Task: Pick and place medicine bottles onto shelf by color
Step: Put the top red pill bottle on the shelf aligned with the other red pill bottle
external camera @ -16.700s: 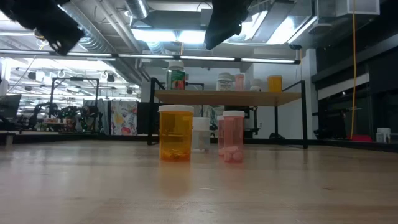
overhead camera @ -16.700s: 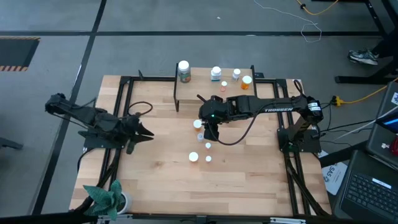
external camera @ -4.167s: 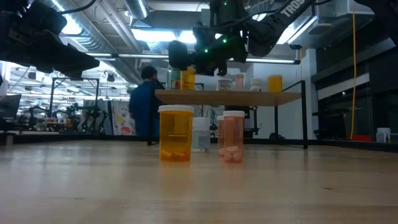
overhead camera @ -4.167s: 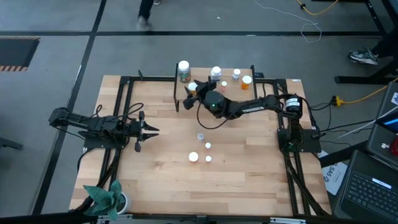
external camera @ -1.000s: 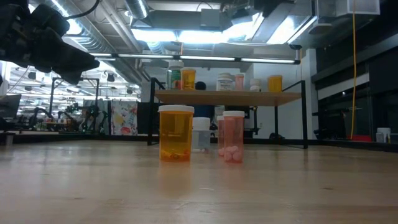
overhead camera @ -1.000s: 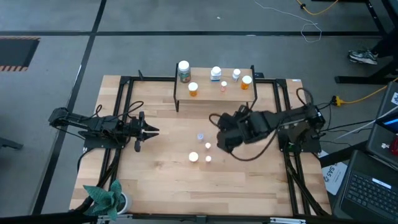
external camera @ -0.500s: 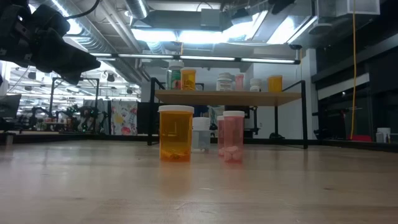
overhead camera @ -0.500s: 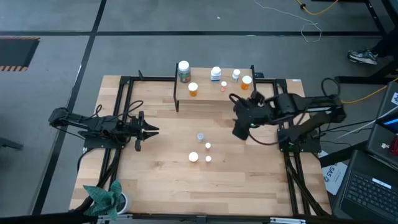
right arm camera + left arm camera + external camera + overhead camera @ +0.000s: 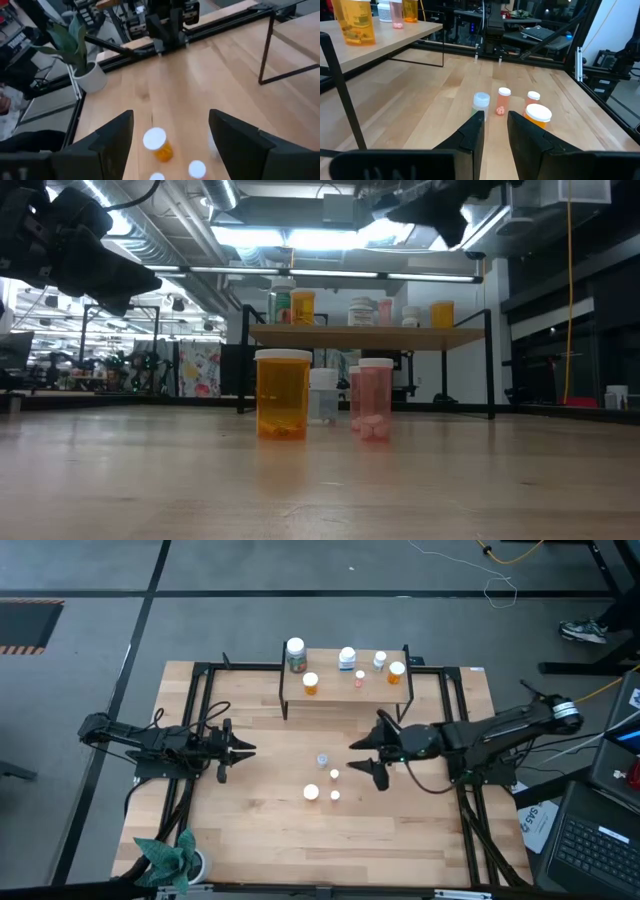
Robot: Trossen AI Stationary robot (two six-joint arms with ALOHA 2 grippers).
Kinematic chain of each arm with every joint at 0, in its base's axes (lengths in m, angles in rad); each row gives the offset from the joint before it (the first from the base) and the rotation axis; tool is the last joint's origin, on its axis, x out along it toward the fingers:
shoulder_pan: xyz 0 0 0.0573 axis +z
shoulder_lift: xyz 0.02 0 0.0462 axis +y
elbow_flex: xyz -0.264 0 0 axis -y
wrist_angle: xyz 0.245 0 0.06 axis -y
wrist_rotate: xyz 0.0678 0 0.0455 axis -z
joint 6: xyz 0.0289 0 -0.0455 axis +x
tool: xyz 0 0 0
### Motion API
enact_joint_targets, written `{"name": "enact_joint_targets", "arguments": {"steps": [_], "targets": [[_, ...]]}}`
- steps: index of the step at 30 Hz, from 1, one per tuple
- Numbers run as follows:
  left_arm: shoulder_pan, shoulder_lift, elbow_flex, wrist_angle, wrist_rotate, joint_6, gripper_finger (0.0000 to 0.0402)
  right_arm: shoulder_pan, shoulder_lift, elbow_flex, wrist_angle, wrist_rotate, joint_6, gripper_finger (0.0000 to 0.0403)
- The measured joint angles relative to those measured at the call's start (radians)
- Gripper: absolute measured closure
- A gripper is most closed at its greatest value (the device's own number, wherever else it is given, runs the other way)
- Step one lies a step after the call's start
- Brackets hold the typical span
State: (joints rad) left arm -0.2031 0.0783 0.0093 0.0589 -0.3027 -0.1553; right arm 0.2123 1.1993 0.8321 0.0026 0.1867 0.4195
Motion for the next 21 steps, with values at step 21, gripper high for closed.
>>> {"name": "enact_joint_targets", "arguments": {"steps": [21], "targets": [[0.0,0.0,0.0,-0.004,0.001,0.027,0.0321,0.014,0.405,0.253,-0.29,0.016,-0.102,0.0141]]}}
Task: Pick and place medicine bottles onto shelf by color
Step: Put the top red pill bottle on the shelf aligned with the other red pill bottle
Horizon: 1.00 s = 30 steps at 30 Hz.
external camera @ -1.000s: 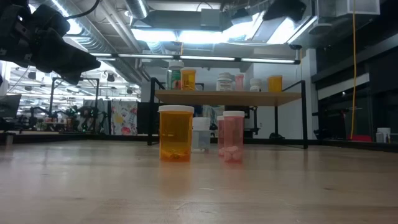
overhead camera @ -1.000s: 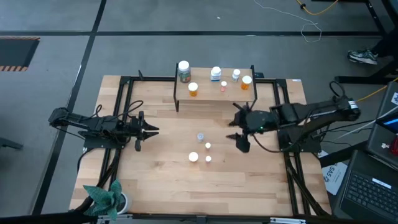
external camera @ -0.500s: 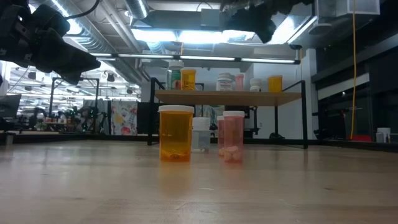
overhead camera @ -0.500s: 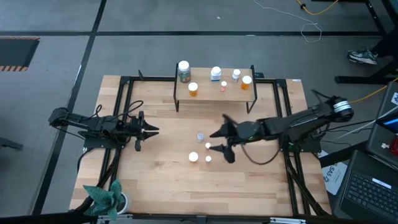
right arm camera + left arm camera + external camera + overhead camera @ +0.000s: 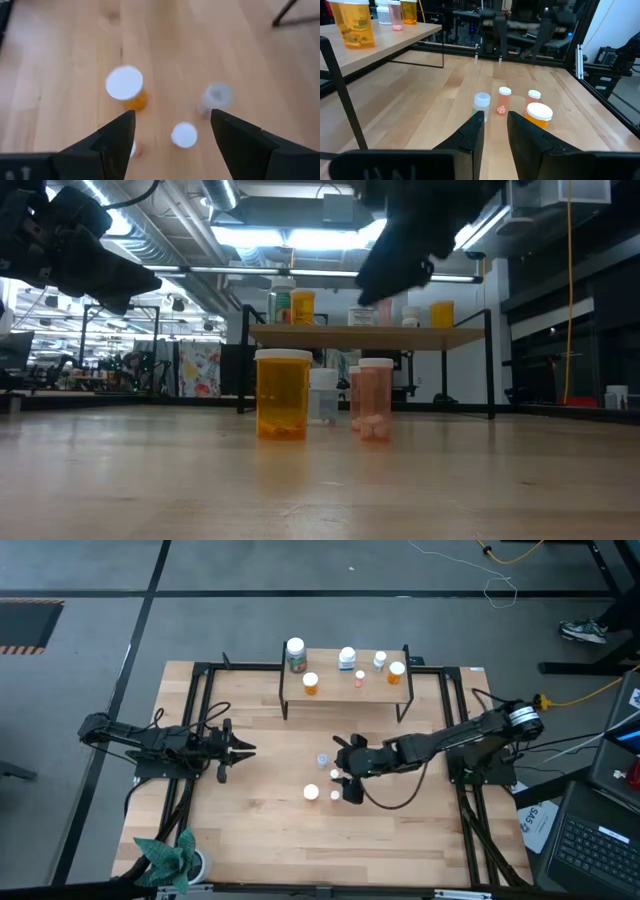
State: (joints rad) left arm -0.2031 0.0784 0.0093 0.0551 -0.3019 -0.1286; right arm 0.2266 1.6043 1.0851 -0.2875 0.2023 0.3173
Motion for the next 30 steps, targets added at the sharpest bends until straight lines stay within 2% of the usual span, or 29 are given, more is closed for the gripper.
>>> {"name": "enact_joint_targets", "arguments": {"steps": [5,10,15,20,30], "targets": [[0.0,0.0,0.0,0.0,0.0,0.001,0.0321,-0.009,0.066,-0.001,0.004,-0.018,0.068,0.0141],[0.0,0.0,0.0,-0.001,0.0,0.001,0.0321,-0.009,0.112,-0.001,0.005,-0.012,0.043,0.0141],[0.0,0.0,0.0,-0.001,0.0,0.001,0.0321,-0.009,0.125,-0.001,0.0,-0.011,0.041,0.0141],[0.0,0.0,0.0,-0.001,0.0,0.005,0.0321,-0.009,0.125,-0.001,-0.008,0.059,0.039,0.0141],[0.0,0.0,0.0,-0.001,0.0,0.008,0.0321,-0.017,0.161,-0.001,-0.001,0.05,0.04,0.0141]]}}
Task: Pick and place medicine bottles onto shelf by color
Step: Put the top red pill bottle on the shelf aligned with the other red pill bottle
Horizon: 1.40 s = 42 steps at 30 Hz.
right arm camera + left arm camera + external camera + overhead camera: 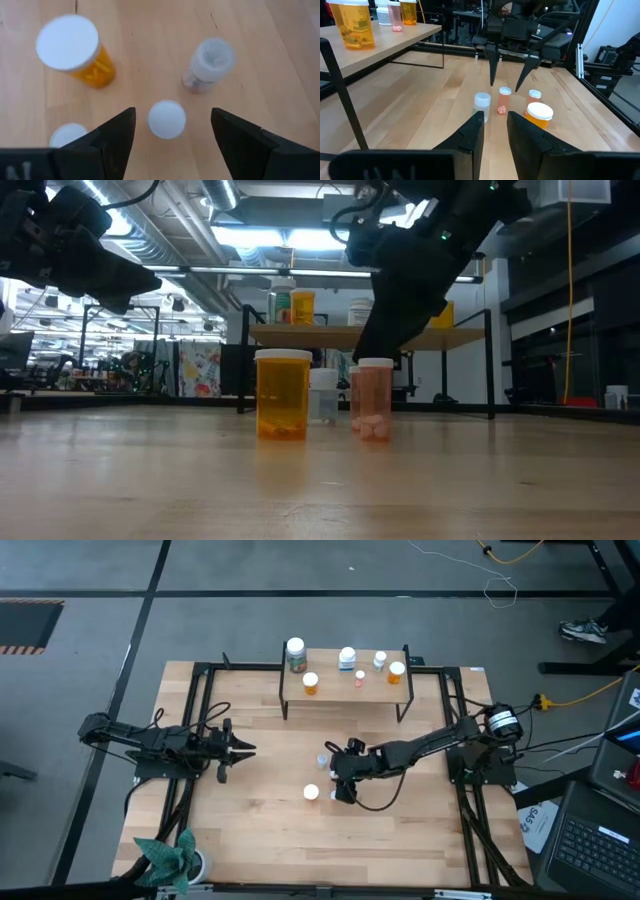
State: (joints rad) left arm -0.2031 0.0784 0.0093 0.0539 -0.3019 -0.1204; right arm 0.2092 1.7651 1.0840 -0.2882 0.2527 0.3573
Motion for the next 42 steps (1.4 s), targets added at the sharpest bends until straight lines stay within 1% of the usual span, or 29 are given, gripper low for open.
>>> {"name": "enact_joint_targets", "arguments": {"steps": [22,25,28,37,42], "targets": [[0.0,0.0,0.0,0.0,0.0,0.0,0.0321,-0.004,0.036,0.0,0.025,0.0,0.0,0.0141],[0.0,0.0,0.0,0.0,0.0,0.0,0.0321,-0.004,0.036,0.0,0.023,0.0,0.001,0.0146],[0.0,0.0,0.0,0.0,0.0,0.0,0.0321,-0.004,0.036,0.0,0.026,-0.001,0.006,0.0165],[0.0,0.0,0.0,0.0,0.0,0.0,0.0321,-0.004,0.036,0.0,0.026,-0.018,0.008,0.0243],[0.0,0.0,0.0,0.0,0.0,0.0,0.0321,-0.004,0.036,0.0,0.026,-0.018,0.029,0.0272]]}}
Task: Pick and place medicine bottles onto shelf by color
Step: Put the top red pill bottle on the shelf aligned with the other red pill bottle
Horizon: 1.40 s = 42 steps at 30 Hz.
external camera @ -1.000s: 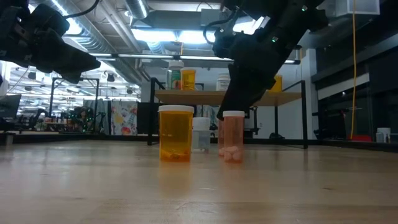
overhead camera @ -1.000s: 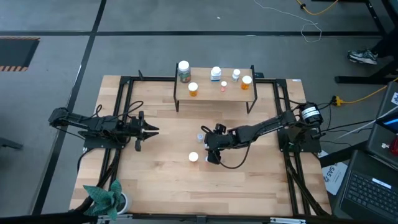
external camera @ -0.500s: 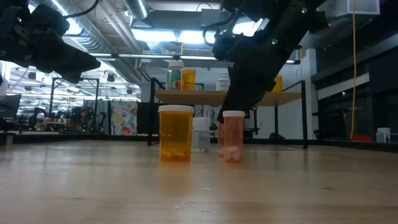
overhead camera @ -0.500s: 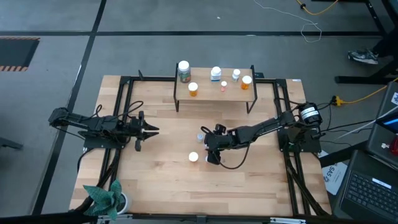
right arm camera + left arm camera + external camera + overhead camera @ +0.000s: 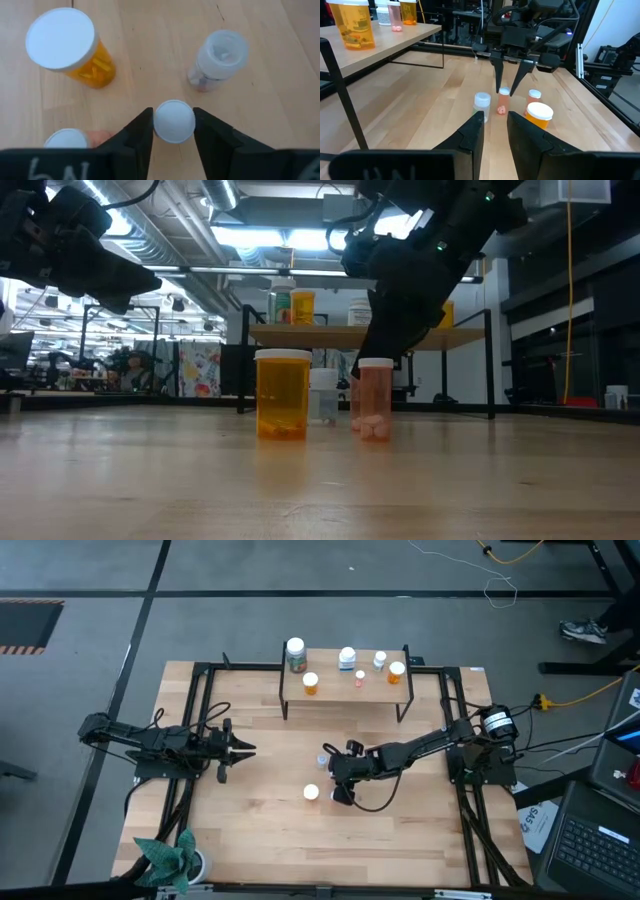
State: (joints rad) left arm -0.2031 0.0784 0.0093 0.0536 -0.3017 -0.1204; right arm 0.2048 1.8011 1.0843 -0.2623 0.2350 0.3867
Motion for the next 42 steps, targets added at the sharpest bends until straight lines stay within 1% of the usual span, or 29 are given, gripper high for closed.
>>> {"name": "enact_joint_targets", "arguments": {"steps": [3,8,11,13,16,21,26,28,33,38,39,42], "targets": [[0.0,0.0,0.0,0.0,0.0,0.0,0.0321,0.0,0.0,0.0,0.0,0.0,0.003,0.0278],[0.0,0.0,0.0,0.0,0.0,0.0,0.0321,0.0,0.0,0.0,0.002,0.002,0.005,0.0278],[0.0,0.0,0.0,0.0,0.0,0.0,0.0321,0.0,-0.001,0.032,-0.034,0.012,-0.002,0.0278],[0.0,0.0,0.0,0.0,0.0,0.0,0.0321,0.0,-0.003,0.085,-0.099,0.044,-0.023,0.0278],[0.0,0.0,0.0,0.0,0.0,0.001,0.0321,0.0,-0.004,0.196,-0.278,0.113,-0.051,0.0279],[0.0,0.0,0.0,0.0,0.0,0.001,0.0321,-0.016,-0.004,0.401,-0.559,0.252,-0.05,0.0279],[0.0,0.0,0.0,0.0,0.0,0.001,0.0321,-0.064,-0.004,0.576,-0.705,0.382,-0.054,0.0279],[0.0,0.0,0.0,0.0,0.0,0.001,0.0321,-0.1,-0.004,0.635,-0.722,0.414,-0.056,0.0279],[0.0,0.0,0.0,0.0,0.0,0.001,0.0321,-0.227,-0.004,0.753,-0.721,0.405,-0.085,0.028],[0.0,0.0,0.0,0.0,0.0,0.001,0.0321,-0.361,-0.005,0.784,-0.722,0.389,-0.121,0.028],[0.0,0.0,0.0,0.0,0.0,0.001,0.0321,-0.387,-0.005,0.784,-0.724,0.369,-0.129,0.028],[0.0,0.0,0.0,0.0,0.0,0.001,0.0321,-0.455,-0.005,0.766,-0.702,0.243,-0.128,0.028]]}}
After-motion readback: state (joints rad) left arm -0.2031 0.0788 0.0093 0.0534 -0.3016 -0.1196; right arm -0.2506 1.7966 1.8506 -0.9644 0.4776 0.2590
